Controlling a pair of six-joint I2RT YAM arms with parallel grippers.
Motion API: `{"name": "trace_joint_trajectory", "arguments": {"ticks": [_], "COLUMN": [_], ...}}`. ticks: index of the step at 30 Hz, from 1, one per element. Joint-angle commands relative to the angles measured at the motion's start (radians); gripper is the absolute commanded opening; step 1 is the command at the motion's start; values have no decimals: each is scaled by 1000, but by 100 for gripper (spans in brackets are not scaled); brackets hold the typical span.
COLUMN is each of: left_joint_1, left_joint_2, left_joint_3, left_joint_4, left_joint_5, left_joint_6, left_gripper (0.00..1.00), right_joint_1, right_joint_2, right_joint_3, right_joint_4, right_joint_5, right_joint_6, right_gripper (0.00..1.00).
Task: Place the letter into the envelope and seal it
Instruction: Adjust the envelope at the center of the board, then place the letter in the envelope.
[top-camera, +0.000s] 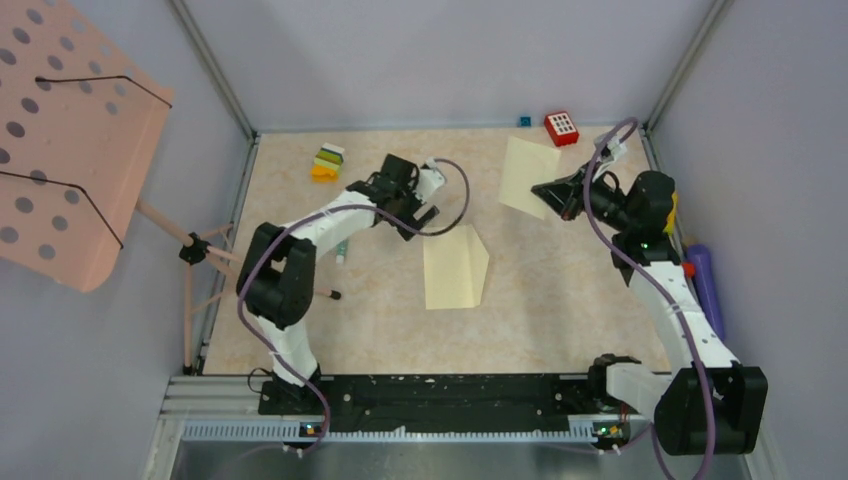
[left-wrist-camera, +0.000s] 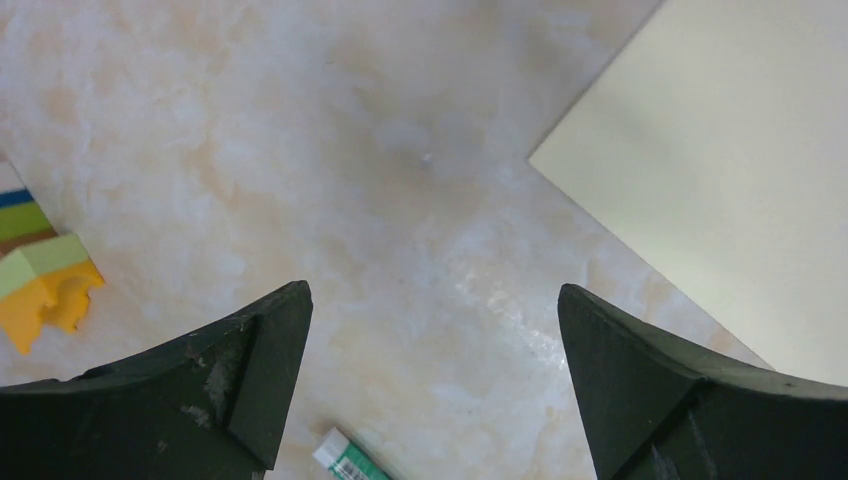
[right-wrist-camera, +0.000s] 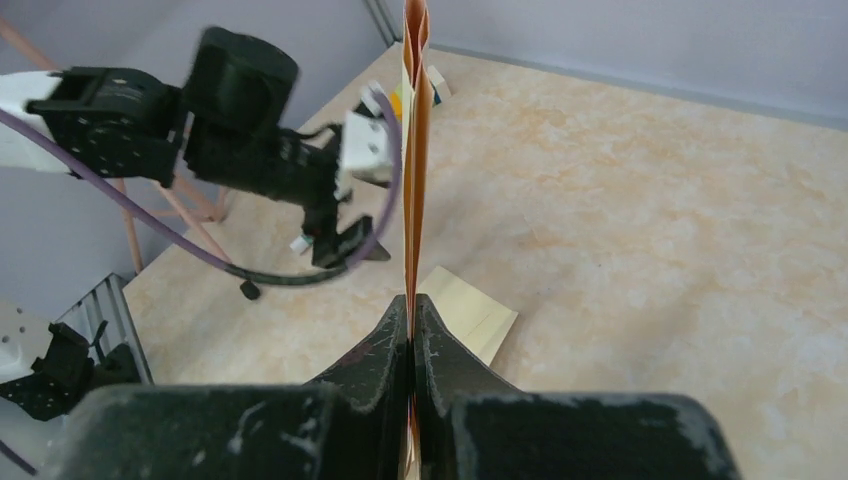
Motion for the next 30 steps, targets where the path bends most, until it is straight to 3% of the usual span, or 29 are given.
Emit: {"name": "trace_joint_trajectory", "arguments": {"ticks": [1,6,12,17,21,30], "left_joint_1": [111,187,201,202,201,206], "left_joint_2": [-191,-241,-164,-34,18,-8], "left_joint_3": [-22,-110,-203,-211,-212,-237], "left_joint_4": [-2,61,231,296,307,289], "left_joint_5": [267,608,863,936,944,903], "left_joint_6": [-264,-469,-708,-811,-827,-812], "left_gripper": [98,98,98,98,99,98], "right_joint_1": [-10,-10,48,79,107,192], "right_joint_2": [51,174,343,492,546,574], "right_joint_3": [103,142,246,317,307,288], "right_joint_4": [-105,-199,-437,-585,-581,-575], "right_joint_5": [3,-62,-84,-142,-148,-68], "right_joint_6": [25,48,-14,-35,-3,33], "right_gripper": [0,0,0,0,0,0]}}
